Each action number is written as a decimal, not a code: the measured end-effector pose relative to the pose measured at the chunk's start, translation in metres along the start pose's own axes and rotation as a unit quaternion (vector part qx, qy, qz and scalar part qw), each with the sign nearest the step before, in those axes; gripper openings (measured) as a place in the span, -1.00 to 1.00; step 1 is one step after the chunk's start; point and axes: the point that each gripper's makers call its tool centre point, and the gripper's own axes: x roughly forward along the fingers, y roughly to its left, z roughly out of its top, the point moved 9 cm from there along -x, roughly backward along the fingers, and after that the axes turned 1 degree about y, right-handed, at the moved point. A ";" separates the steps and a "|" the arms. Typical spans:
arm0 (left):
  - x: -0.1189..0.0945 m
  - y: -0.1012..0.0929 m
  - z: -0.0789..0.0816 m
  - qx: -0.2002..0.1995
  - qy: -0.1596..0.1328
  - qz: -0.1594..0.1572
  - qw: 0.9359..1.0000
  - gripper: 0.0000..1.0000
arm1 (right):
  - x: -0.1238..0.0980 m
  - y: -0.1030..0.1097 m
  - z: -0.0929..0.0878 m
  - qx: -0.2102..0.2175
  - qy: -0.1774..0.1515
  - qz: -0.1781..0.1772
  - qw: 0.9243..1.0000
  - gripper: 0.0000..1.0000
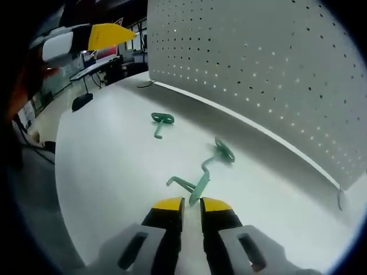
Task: Insert the hook assembly into the mounting plate slot until the hook locks in place.
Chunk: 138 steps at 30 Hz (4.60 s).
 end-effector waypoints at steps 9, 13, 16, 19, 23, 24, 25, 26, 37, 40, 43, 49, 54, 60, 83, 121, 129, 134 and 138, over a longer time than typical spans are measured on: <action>-0.001 0.001 0.000 0.001 0.000 0.001 1.000 -0.84 | -0.001 -0.013 -0.004 -0.001 0.006 -0.030 1.000 -0.85; 0.000 0.000 0.000 0.000 0.000 0.000 1.000 -0.84 | -0.001 -0.014 -0.007 0.011 0.006 -0.028 1.000 -0.85; 0.001 -0.001 0.000 0.001 -0.001 -0.001 1.000 -0.84 | 0.000 -0.012 -0.004 0.009 -0.006 -0.020 1.000 -0.88; 0.001 -0.001 0.000 0.001 0.000 -0.001 1.000 -0.84 | 0.002 -0.012 -0.005 0.008 -0.006 -0.018 1.000 -0.91; 0.001 -0.001 0.000 0.001 0.001 -0.002 1.000 -0.84 | 0.004 -0.015 -0.007 0.016 -0.008 -0.018 1.000 -0.97; 0.001 -0.001 -0.001 0.001 0.001 -0.003 1.000 -0.84 | 0.003 -0.016 -0.006 0.017 -0.013 -0.017 1.000 -0.98; 0.001 -0.002 -0.001 0.003 0.001 -0.003 1.000 -0.84 | 0.002 -0.017 -0.005 0.016 -0.013 -0.018 1.000 -0.98; 0.001 -0.002 -0.001 0.003 0.001 -0.003 1.000 -0.84 | 0.001 -0.017 -0.004 0.017 -0.013 -0.018 1.000 -0.98; 0.001 -0.005 -0.004 0.010 0.005 -0.013 1.000 -0.84 | -0.012 -0.017 0.012 0.013 -0.037 -0.019 0.999 -1.00; 0.001 -0.007 -0.006 0.012 0.007 -0.017 1.000 -0.84 | -0.012 -0.017 0.012 0.008 -0.038 -0.021 0.999 -1.00; 0.000 -0.009 -0.006 0.015 0.007 -0.022 1.000 -0.84 | -0.013 -0.018 0.014 0.009 -0.040 -0.021 0.999 -1.00; 0.001 -0.014 -0.007 0.019 0.007 -0.036 0.999 -0.83 | -0.019 -0.018 0.022 0.009 -0.050 -0.026 0.998 -1.00; 0.001 -0.018 -0.008 0.020 0.006 -0.051 0.998 -0.81 | -0.027 -0.017 0.034 0.007 -0.059 -0.029 0.998 -1.00; -0.001 -0.023 -0.007 0.022 -0.004 -0.076 0.997 -0.77 | -0.031 -0.016 0.037 0.015 -0.049 -0.020 0.998 -1.00; -0.015 -0.044 -0.008 0.097 -0.051 -0.222 0.969 -0.63 | -0.073 -0.009 0.076 0.054 -0.057 0.060 0.995 -1.00; -0.010 -0.053 -0.016 0.144 -0.058 -0.259 0.953 -0.88 | -0.086 0.017 0.079 0.114 -0.028 0.166 0.979 -1.00; -0.010 -0.053 -0.015 0.131 -0.056 -0.258 0.956 -0.93 | -0.086 0.017 0.078 0.122 -0.026 0.172 0.977 -1.00; -0.010 -0.051 -0.015 0.115 -0.053 -0.257 0.958 -0.94 | -0.086 0.018 0.080 0.120 -0.027 0.171 0.978 -1.00; -0.010 -0.051 -0.015 0.106 -0.051 -0.254 0.960 -0.94 | -0.086 0.019 0.080 0.120 -0.031 0.169 0.978 -1.00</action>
